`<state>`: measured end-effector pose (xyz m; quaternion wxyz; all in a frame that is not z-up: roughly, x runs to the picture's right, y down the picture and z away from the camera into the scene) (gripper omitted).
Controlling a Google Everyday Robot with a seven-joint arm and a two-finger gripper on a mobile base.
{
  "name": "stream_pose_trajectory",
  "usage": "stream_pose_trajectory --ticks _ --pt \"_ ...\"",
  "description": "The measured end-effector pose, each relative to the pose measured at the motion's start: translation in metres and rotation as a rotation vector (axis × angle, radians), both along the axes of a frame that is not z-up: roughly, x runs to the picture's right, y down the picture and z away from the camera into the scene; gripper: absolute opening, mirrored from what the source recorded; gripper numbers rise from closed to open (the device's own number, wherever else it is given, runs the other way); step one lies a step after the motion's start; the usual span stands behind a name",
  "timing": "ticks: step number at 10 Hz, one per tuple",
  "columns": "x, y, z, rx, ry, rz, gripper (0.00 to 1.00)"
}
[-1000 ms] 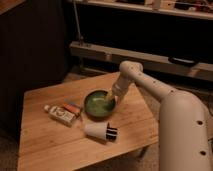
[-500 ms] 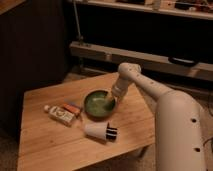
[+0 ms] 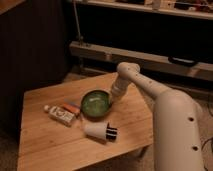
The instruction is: Drag the ceramic bowl in a circle
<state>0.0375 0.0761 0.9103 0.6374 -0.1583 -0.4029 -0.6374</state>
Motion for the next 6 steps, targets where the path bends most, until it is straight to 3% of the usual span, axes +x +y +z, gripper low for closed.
stream_pose_trajectory --ticks 4,6 --pt "-0.015 -0.041 -0.009 0.080 0.027 -0.078 0.02" --pt "0.005 -0.066 0.001 0.078 0.078 -0.090 0.02"
